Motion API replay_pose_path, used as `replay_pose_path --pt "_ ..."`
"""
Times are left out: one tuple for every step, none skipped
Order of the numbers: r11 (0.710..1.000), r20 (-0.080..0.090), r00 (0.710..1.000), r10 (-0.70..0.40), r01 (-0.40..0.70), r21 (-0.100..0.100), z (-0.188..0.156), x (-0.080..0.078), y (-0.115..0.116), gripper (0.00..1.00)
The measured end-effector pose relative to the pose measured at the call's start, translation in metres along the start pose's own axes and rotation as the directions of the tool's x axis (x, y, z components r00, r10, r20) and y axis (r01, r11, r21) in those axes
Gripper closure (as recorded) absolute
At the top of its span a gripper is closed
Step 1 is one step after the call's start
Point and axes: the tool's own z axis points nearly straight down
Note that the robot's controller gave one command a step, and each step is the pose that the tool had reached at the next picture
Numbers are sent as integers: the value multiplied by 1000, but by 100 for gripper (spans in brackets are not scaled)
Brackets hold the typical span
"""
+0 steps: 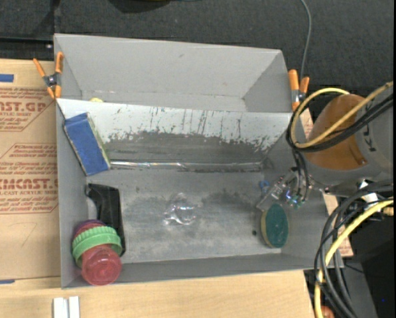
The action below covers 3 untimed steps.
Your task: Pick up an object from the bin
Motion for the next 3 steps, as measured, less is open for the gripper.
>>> replay_pose_path --pt "940 -2 940 341 -341 1 12 -17 22 100" --pt "1000 1 1000 27 -27 -1 1 -4 -6 100" --pt "968 -2 968 249 -249 -1 7 -13 4 100"
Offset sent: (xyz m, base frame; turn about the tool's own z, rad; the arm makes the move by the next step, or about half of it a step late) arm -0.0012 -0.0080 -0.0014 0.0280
